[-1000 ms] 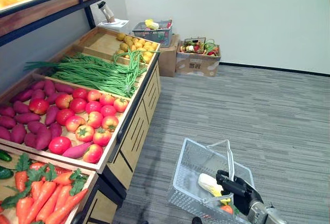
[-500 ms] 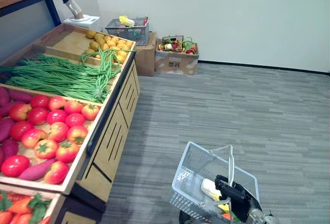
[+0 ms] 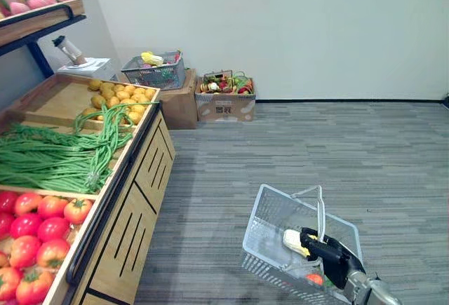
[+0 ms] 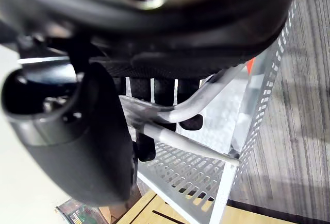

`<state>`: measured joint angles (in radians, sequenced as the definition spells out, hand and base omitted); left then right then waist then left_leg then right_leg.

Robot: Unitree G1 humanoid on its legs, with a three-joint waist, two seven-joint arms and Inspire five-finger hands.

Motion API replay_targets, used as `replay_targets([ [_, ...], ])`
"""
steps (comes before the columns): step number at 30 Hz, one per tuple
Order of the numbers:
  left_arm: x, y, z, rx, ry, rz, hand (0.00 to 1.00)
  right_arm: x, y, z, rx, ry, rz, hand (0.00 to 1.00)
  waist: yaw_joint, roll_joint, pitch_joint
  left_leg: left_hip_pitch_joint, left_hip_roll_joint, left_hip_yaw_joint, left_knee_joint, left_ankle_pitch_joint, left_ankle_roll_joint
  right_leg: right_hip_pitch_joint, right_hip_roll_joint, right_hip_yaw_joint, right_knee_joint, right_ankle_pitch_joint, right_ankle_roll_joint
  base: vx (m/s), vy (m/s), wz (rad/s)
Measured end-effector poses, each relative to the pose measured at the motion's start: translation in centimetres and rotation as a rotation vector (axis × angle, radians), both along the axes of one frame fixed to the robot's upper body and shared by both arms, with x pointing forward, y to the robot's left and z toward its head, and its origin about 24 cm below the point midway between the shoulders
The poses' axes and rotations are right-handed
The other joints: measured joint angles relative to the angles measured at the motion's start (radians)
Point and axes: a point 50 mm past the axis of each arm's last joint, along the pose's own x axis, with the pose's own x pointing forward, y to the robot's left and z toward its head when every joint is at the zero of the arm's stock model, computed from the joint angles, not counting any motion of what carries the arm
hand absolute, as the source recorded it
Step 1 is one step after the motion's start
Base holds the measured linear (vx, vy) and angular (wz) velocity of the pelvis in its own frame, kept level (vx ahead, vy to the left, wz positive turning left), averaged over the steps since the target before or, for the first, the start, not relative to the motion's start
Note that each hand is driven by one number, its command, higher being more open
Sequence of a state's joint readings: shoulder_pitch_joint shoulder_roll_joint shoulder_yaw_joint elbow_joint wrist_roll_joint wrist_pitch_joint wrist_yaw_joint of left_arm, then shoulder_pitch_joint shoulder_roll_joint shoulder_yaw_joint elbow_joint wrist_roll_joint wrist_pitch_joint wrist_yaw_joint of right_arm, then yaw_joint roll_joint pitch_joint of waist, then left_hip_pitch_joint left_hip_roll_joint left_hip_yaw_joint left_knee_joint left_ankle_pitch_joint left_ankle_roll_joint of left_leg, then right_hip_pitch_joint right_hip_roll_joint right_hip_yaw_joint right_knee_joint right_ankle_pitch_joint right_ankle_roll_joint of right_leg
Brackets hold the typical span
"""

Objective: Pick vegetable in the basket

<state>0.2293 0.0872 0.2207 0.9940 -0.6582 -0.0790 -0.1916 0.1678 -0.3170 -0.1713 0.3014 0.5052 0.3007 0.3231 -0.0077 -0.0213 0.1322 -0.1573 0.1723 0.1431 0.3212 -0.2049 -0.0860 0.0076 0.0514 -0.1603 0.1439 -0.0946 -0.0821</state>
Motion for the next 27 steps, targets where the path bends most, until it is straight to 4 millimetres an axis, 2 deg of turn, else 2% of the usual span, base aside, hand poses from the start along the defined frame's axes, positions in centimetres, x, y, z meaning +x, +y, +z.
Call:
replay_targets([
  [1,0.1,-0.2,0.0,-0.005,-0.007,0.001,1.0,0.0,-0.4,0.1,-0.018,0.004,-0.002,0.0,-0.002,0.002,-0.001,0.003,-0.035,-0.044,-0.101,0.062,-0.006,0.006,-0.018,0.009,0.006,-0.015,0.024,0.21,0.138,-0.11],
  [2,0.2,-0.3,0.0,-0.008,-0.011,0.001,1.0,0.0,-0.6,0.2,-0.026,0.006,0.0,0.0,-0.003,0.007,-0.004,0.007,-0.043,-0.057,-0.132,0.095,-0.012,0.007,-0.023,0.014,0.01,-0.021,0.035,0.25,0.182,-0.16],
  [3,0.2,-0.6,0.0,-0.017,-0.014,0.004,1.0,0.0,-0.9,0.3,-0.04,0.009,0.006,0.0,-0.004,0.019,-0.01,0.012,-0.049,-0.072,-0.171,0.158,-0.021,0.008,-0.026,0.025,0.013,-0.03,0.049,0.21,0.174,-0.25],
  [4,0.2,-1.2,-0.1,-0.036,-0.016,0.011,1.0,-0.1,-1.4,0.5,-0.059,0.012,0.009,0.0,-0.004,0.046,-0.02,0.02,-0.043,-0.076,-0.195,0.263,-0.02,0.009,-0.021,0.037,0.018,-0.045,0.067,0.2,0.185,-0.26],
  [5,0.4,-1.4,-0.1,-0.042,-0.02,0.009,1.0,-0.1,-1.5,0.4,-0.06,0.017,0.006,0.0,-0.007,0.053,-0.025,0.031,-0.052,-0.071,-0.206,0.254,-0.005,0.01,-0.032,0.046,0.028,-0.057,0.078,0.19,0.204,-0.24],
  [7,0.9,-1.0,0.0,-0.031,-0.042,0.002,1.0,-0.2,-1.2,0.3,-0.044,0.014,0.014,0.0,-0.017,0.034,-0.025,0.059,-0.088,-0.055,-0.254,0.258,0.002,0.004,-0.071,0.06,0.04,-0.073,0.101,0.16,0.194,-0.12],
  [10,1.3,-0.6,0.2,-0.019,-0.054,-0.007,1.0,-0.3,-0.7,0.1,-0.016,0.013,0.022,0.0,-0.023,0.024,-0.03,0.083,-0.122,-0.022,-0.303,0.264,0.024,-0.008,-0.104,0.086,0.034,-0.076,0.111,0.1,0.156,-0.2],
  [13,1.2,-0.5,0.2,-0.018,-0.062,-0.012,1.0,-1.3,-0.6,-0.5,0.0,0.036,0.023,0.0,-0.028,0.028,-0.036,0.1,-0.139,-0.01,-0.321,0.259,0.034,-0.008,-0.119,0.095,0.028,-0.075,0.121,0.07,0.109,-0.14],
  [16,1.1,-0.6,0.2,-0.027,-0.067,-0.011,1.0,-2.2,-0.3,-1.1,0.015,0.066,0.016,0.0,-0.029,0.027,-0.046,0.112,-0.144,-0.001,-0.339,0.259,0.038,-0.007,-0.122,0.105,0.023,-0.07,0.128,0.05,0.064,-0.12],
  [19,0.1,-1.1,-0.3,-0.045,-0.029,-0.052,1.0,-3.2,0.1,-2.5,0.036,0.127,-0.007,0.0,-0.029,0.022,-0.074,0.117,-0.146,0.021,-0.354,0.258,0.042,-0.026,-0.121,0.13,0.028,-0.062,0.14,0.01,0.049,-0.22],
  [27,0.3,-0.6,-0.2,0.001,-0.007,-0.201,1.0,-6.2,1.6,-6.2,-0.01,0.323,-0.02,0.0,-0.031,-0.002,-0.092,0.114,-0.158,0.044,-0.369,0.256,0.059,-0.043,-0.127,0.142,0.007,-0.029,0.155,-0.05,0.045,-0.14],
])
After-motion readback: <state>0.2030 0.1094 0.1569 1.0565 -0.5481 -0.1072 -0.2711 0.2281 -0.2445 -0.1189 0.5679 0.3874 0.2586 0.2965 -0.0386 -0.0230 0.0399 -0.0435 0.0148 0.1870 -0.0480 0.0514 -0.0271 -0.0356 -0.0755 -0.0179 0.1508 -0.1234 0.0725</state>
